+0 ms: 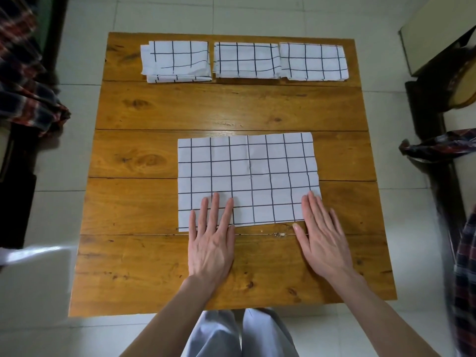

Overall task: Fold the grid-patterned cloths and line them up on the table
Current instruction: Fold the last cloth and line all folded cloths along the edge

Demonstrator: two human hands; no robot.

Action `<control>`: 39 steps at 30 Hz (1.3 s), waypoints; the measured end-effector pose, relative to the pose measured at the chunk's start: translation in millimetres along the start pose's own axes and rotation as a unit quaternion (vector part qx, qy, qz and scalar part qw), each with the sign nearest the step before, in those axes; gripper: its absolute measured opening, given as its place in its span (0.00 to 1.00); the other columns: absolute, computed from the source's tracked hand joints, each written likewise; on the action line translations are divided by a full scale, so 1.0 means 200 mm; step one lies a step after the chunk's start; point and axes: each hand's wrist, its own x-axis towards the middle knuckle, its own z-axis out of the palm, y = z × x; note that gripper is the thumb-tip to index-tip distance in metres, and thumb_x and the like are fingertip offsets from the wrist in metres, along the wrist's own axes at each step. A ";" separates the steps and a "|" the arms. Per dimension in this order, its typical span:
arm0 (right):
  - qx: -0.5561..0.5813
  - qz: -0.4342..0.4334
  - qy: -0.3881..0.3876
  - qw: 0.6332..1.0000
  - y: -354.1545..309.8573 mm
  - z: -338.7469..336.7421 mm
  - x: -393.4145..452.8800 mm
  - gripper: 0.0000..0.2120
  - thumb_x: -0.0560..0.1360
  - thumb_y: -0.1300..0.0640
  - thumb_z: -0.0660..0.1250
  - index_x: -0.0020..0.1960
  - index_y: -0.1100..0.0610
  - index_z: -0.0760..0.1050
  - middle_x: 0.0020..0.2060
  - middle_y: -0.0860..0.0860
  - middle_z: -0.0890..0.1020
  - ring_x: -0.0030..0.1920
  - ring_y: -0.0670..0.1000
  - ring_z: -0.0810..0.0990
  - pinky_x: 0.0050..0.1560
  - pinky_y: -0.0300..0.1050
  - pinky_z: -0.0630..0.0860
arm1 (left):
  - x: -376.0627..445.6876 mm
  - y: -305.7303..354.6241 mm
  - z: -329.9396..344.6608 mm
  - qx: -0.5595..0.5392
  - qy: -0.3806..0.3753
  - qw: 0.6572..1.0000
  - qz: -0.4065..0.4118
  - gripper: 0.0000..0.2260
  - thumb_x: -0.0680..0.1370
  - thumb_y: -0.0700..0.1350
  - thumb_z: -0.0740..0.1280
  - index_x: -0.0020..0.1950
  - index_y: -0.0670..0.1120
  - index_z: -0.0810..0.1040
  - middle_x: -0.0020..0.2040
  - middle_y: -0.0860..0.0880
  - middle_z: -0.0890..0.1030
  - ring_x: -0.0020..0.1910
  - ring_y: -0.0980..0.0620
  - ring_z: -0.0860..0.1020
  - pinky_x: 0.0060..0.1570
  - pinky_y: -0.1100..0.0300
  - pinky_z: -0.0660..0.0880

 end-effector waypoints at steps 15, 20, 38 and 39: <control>0.050 -0.023 0.068 0.996 -0.47 -0.06 0.17 0.33 0.87 0.43 0.46 0.85 0.55 0.39 0.85 0.51 0.43 0.85 0.51 0.42 0.83 0.56 0.48 | 0.03 0.16 0.04 -0.026 0.018 0.999 -0.010 0.26 0.88 0.49 0.51 0.86 0.52 0.50 0.86 0.47 0.49 0.85 0.47 0.43 0.82 0.39 0.50; 0.036 0.009 0.016 0.999 -0.38 0.03 0.18 0.37 0.85 0.35 0.43 0.85 0.55 0.35 0.85 0.52 0.39 0.84 0.51 0.40 0.84 0.56 0.47 | 0.04 0.10 0.04 0.006 0.002 1.000 -0.003 0.28 0.87 0.53 0.50 0.86 0.54 0.43 0.86 0.48 0.45 0.85 0.48 0.41 0.82 0.38 0.50; 0.121 0.187 0.069 0.972 -0.17 -0.15 0.12 0.40 0.81 0.37 0.62 0.84 0.58 0.55 0.81 0.57 0.63 0.80 0.59 0.63 0.76 0.57 0.65 | 0.04 0.01 -0.01 0.034 0.026 0.998 -0.054 0.32 0.84 0.59 0.53 0.86 0.51 0.47 0.86 0.45 0.45 0.85 0.43 0.44 0.81 0.35 0.49; 0.131 0.212 0.081 0.965 -0.19 -0.18 0.12 0.40 0.80 0.38 0.65 0.83 0.58 0.58 0.78 0.58 0.67 0.77 0.60 0.67 0.73 0.58 0.69 | 0.03 0.01 -0.01 0.033 0.028 0.997 -0.056 0.32 0.85 0.59 0.53 0.86 0.51 0.47 0.86 0.45 0.46 0.85 0.43 0.44 0.81 0.35 0.49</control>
